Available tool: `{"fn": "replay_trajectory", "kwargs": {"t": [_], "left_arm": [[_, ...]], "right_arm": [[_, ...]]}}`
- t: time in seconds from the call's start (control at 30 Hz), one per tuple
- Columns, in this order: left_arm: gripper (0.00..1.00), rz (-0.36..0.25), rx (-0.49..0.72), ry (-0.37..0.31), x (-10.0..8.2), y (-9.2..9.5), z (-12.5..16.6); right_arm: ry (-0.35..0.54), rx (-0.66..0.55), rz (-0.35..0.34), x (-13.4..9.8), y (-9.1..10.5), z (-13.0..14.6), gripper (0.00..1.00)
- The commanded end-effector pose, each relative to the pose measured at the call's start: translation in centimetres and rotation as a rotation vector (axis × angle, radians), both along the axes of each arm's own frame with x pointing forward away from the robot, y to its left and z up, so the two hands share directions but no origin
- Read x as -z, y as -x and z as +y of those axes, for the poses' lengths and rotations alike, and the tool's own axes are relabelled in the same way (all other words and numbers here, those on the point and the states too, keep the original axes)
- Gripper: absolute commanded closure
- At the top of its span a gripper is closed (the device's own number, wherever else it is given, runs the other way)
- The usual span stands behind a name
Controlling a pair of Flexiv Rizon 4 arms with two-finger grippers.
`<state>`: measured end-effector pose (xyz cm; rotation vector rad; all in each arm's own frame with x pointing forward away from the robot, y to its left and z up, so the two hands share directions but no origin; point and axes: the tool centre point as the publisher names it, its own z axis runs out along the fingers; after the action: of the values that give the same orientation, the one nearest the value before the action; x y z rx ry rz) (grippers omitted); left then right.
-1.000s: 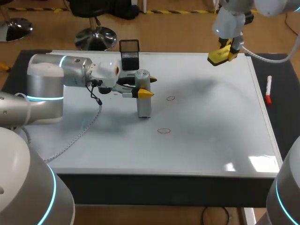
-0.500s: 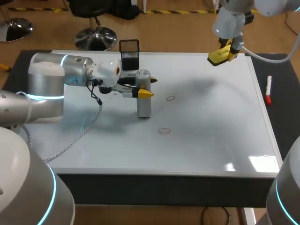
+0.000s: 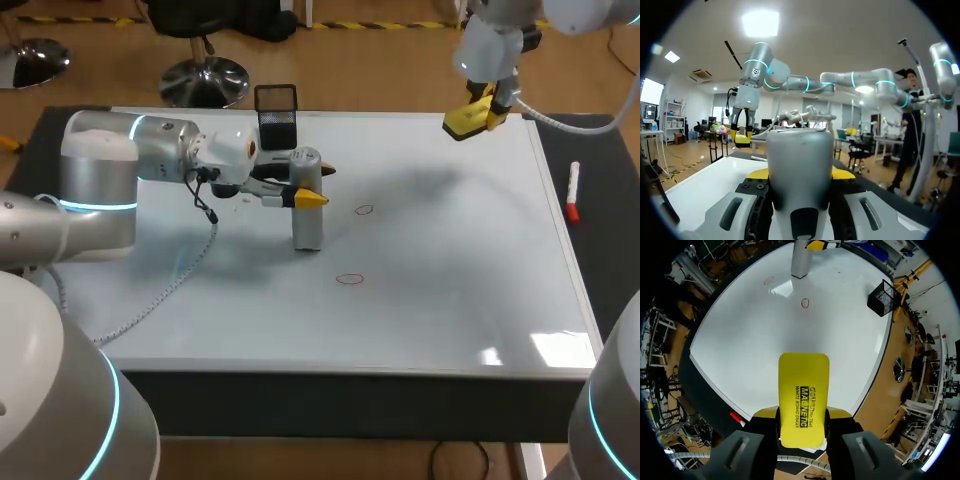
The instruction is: Pick up the inspection probe, press it on each red-marked spot on the whiteboard one by one, put down the probe, pick up the eraser, and wipe off all the red marks.
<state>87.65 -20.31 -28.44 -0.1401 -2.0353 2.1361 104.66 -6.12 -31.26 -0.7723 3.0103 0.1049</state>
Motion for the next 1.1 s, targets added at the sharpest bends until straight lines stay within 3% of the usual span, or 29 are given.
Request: {"fn": "replay_trajectory", "kwargs": {"t": [0.03,0.23,0.43,1.1], "left_arm": [[1.00,-0.003,-0.007,0.003,-0.7,0.0,0.2],[1.00,-0.031,-0.019,0.022,-3.0,-0.6,0.8],[1.00,-0.053,-0.052,0.022,-4.0,-2.1,2.1],[1.00,-0.139,-0.225,-0.007,-6.4,-11.2,10.5]], "right_arm": [[0.004,-0.001,0.001,-0.1,0.0,-0.1,1.00],[0.004,-0.001,0.001,-0.1,0.0,-0.1,1.00],[0.004,-0.001,0.001,-0.1,0.0,-0.1,1.00],[0.004,-0.001,0.001,-0.1,0.0,-0.1,1.00]]}}
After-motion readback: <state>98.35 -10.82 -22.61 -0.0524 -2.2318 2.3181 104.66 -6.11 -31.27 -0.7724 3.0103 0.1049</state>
